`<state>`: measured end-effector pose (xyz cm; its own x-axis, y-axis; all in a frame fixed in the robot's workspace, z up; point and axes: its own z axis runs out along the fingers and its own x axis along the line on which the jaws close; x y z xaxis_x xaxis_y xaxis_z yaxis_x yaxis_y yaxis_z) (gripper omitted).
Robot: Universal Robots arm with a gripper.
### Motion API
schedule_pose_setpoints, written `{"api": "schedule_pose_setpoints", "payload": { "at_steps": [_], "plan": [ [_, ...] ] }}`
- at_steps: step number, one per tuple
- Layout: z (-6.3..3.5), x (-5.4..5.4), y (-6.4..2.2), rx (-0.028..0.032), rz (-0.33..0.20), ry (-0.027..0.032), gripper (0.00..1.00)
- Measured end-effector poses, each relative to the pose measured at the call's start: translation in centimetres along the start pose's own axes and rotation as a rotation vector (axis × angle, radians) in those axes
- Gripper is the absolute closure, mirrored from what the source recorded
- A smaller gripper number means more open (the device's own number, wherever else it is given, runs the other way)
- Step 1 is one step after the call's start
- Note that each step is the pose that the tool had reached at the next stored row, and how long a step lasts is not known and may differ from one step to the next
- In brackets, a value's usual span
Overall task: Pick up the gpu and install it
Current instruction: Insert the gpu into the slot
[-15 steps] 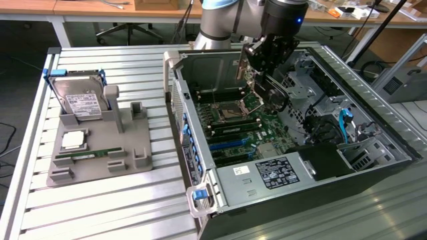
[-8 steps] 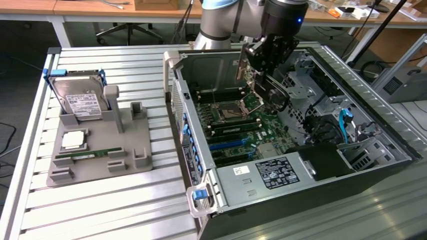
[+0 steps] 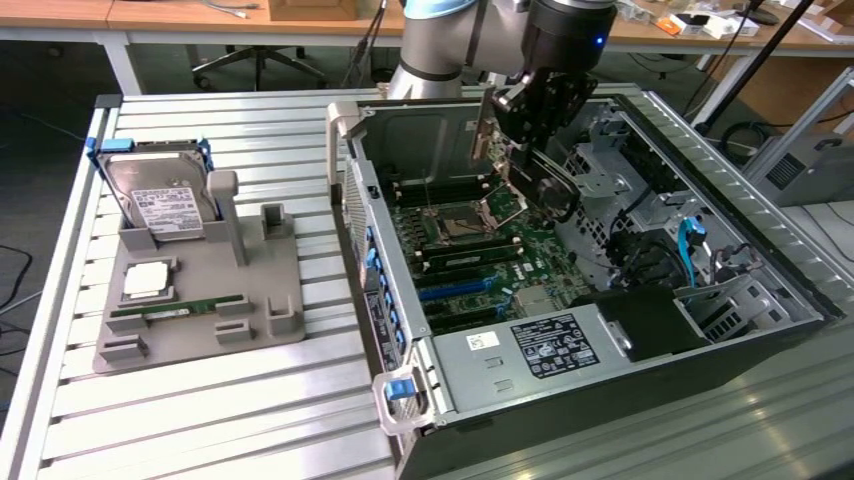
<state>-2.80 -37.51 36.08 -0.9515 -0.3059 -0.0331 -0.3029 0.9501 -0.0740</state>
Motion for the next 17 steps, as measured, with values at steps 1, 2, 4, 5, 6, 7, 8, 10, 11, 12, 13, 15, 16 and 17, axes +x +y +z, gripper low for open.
{"api": "schedule_pose_setpoints", "payload": {
  "at_steps": [1,2,4,5,6,7,8,10,11,12,13,15,16,17],
  "plan": [
    [0.00,0.00,0.00,-0.0001,-0.002,-0.0002,0.73],
    [0.00,0.00,0.00,-0.0002,-0.004,-0.0003,0.73],
    [0.00,0.00,0.00,-0.0003,-0.008,-0.0006,0.73],
    [0.00,0.00,0.00,-0.0003,-0.009,-0.0007,0.73],
    [0.00,0.00,0.00,-0.0004,-0.011,-0.0008,0.73],
    [0.00,0.00,0.00,-0.0004,-0.013,-0.0010,0.73],
    [0.00,0.00,0.00,-0.0005,-0.015,-0.0011,0.73],
    [0.01,0.00,0.00,-0.0007,-0.018,-0.0014,0.73],
    [0.01,0.00,0.00,-0.0007,-0.020,-0.0015,0.73],
    [0.01,0.00,0.00,-0.0007,-0.021,-0.0016,0.73],
    [0.00,0.00,0.00,-0.0007,-0.023,-0.0017,0.73],
    [0.01,-0.01,0.00,-0.0009,-0.028,-0.0021,0.73],
    [0.01,-0.01,0.00,-0.0010,-0.031,-0.0023,0.73],
    [0.01,-0.01,0.00,-0.0011,-0.033,-0.0025,0.73]
  ]
}}
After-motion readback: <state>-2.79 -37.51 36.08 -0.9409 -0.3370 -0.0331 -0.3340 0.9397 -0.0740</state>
